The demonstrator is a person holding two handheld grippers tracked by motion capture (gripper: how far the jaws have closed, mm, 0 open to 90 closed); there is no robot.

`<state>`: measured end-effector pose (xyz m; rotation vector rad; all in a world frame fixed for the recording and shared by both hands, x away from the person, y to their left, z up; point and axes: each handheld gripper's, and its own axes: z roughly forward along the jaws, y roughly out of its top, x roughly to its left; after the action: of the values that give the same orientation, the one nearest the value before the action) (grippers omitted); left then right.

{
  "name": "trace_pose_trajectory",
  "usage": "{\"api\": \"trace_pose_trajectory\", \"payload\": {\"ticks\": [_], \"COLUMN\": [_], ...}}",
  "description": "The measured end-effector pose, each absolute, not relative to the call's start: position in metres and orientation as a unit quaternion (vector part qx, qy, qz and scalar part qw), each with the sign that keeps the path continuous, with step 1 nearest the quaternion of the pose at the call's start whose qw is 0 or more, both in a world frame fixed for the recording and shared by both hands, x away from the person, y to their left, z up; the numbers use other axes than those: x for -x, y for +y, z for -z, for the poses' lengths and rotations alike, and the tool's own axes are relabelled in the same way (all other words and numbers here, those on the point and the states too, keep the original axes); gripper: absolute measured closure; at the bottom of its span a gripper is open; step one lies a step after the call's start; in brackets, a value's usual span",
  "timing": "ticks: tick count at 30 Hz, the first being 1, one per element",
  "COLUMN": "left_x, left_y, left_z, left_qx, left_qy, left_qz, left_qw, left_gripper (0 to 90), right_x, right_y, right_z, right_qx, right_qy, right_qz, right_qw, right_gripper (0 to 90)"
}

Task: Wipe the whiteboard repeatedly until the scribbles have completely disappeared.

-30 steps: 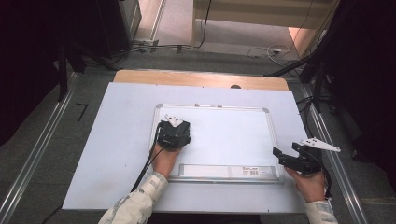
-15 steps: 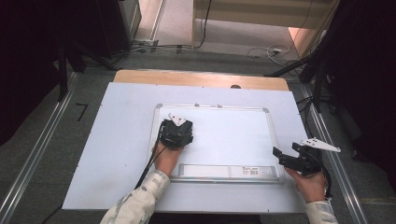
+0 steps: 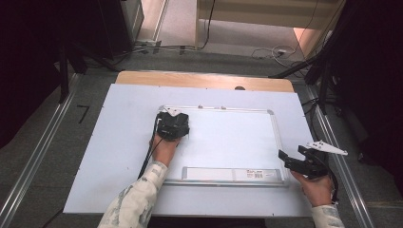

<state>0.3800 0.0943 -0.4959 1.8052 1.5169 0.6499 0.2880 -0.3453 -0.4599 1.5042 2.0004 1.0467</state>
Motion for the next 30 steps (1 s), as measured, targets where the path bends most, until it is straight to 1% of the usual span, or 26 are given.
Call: {"api": "trace_pose_trajectory", "payload": {"ticks": [5,12,24,30], "left_x": [-0.388,-0.396,-0.398,-0.400], "left_y": [0.096,0.088,0.059,0.061], "left_z": [0.495,0.495,0.495,0.495], "left_qx": [-0.690,-0.694,-0.708,-0.712], "left_qy": [0.590,0.587,0.568,0.563], "left_qz": [-0.251,-0.257,-0.252,-0.246], "left_qw": [0.337,0.328,0.336,0.339], "left_gripper": [39.8,40.3,40.3,40.4], "right_x": [-0.288,-0.289,-0.289,-0.289], "right_y": [-0.345,-0.344,-0.344,-0.346], "right_z": [0.460,0.460,0.460,0.460], "right_qx": [-0.542,-0.541,-0.541,-0.541], "right_qy": [0.721,0.722,0.721,0.721], "right_qz": [-0.377,-0.376,-0.377,-0.377], "right_qw": [0.212,0.211,0.211,0.212], "right_gripper": [14.2,14.2,14.2,14.2]}}
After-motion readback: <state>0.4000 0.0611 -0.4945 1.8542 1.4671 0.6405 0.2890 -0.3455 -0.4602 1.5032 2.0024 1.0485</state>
